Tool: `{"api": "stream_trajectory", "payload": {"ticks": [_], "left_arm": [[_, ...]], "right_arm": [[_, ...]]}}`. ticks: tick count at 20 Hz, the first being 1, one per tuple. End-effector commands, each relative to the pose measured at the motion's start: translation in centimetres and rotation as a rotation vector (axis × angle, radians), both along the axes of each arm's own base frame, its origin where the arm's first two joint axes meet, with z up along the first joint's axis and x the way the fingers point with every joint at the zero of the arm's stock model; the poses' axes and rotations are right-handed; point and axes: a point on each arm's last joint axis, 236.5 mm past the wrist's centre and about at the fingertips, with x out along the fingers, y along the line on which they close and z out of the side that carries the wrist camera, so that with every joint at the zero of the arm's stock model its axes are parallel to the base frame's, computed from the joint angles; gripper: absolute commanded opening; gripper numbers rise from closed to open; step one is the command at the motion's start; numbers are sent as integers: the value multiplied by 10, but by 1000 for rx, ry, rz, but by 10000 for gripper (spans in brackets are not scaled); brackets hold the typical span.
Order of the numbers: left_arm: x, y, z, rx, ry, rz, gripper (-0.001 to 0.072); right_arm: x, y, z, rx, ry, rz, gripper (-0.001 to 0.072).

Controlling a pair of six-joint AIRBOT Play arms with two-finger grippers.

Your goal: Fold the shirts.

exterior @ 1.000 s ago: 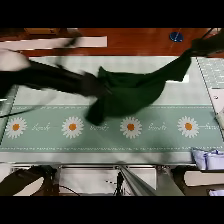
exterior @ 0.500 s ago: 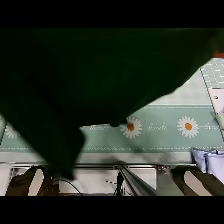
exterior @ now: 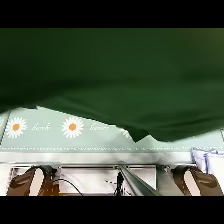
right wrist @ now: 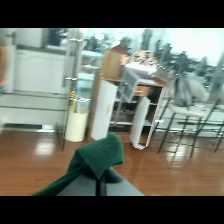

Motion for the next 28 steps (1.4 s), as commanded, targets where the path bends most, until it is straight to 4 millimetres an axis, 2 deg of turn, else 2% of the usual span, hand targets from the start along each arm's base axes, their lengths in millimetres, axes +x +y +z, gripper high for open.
{"api": "stream_trajectory", "payload": {"ticks": [1, 3, 5, 7, 8, 10, 12, 14, 17, 20, 22, 24, 28], "left_arm": [[-26, -10, 2, 1, 17, 3, 35], [-31, -12, 13, 5, -22, 6, 35], [-27, -10, 19, -9, -40, 9, 35], [-11, -1, 11, -6, 15, 24, 35], [1, 6, 1, -8, 70, 30, 34], [37, 24, -23, -46, 186, 46, 34], [84, 43, -61, -117, 340, 48, 34], [128, 61, -118, -171, 521, 36, 34], [174, 76, -217, -251, 777, 8, 34], [206, 74, -298, -296, 923, -18, 35], [225, 74, -341, -296, 976, -26, 36], [242, 76, -368, -278, 999, -39, 36], [276, 93, -405, -266, 985, 10, 36]], "right_arm": [[-13, 2, 11, -5, -56, 0, 29], [-4, 11, 29, -11, -128, 47, 29], [17, 18, 28, 12, -114, 101, 29], [49, 23, 0, 60, 15, 152, 29], [69, 24, -22, 90, 113, 171, 29], [113, 22, -81, 149, 365, 203, 29], [164, 11, -141, 203, 596, 203, 29], [217, 5, -205, 277, 805, 229, 29], [282, 24, -298, 435, 1051, 362, 29], [328, 48, -372, 482, 1187, 429, 30], [359, 66, -403, 448, 1186, 468, 30], [394, 84, -419, 431, 1115, 483, 30], [453, 102, -416, 408, 899, 476, 30]]}}
